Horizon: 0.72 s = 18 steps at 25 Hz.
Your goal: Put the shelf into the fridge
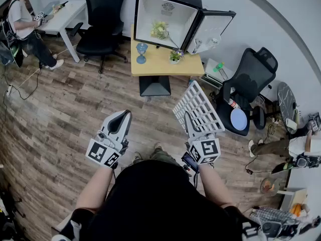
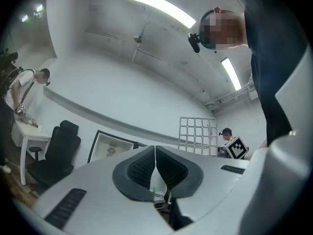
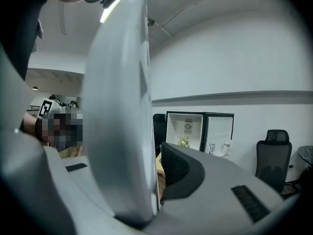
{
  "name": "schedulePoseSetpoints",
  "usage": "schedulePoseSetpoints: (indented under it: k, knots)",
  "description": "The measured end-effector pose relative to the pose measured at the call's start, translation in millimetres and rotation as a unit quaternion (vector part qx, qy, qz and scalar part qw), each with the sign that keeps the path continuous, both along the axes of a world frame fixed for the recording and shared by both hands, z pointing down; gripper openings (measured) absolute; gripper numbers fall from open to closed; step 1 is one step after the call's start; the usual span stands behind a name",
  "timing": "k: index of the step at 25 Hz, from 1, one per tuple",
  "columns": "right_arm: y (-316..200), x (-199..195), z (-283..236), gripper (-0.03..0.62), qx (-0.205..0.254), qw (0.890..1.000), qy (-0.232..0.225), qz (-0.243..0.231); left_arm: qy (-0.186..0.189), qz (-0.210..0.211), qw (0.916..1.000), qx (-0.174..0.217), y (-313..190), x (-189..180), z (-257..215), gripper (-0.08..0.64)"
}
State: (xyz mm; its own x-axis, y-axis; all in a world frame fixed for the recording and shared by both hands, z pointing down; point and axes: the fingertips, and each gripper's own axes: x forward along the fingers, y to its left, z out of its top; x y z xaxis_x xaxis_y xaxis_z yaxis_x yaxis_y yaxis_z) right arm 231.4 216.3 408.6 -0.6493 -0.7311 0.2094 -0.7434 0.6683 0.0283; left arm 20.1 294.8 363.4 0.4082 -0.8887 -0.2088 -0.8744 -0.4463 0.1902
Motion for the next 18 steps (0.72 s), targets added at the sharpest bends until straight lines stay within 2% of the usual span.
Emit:
schedulePoseSetpoints:
  k: [8, 12, 18]
  knots:
    - [6.7, 0.0, 1.9, 0.091, -0.001, 1.000, -0.003, -0.001, 0.001, 0.001, 1.0000, -0.004, 5.1, 2.1, 5.6, 0.023]
    - [8.9, 3.9, -1.1, 0.091, -0.004, 1.000, -0.026, 0.003, 0.003, 0.003, 1.0000, -0.004, 4.8, 3.3, 4.0, 0.023]
    - [7.3, 3.8, -3.6, 0.091, 0.000, 0.999, -0.033, 0.009, 0.001, 0.003, 1.0000, -0.005, 2.7, 1.1, 3.5, 0.023]
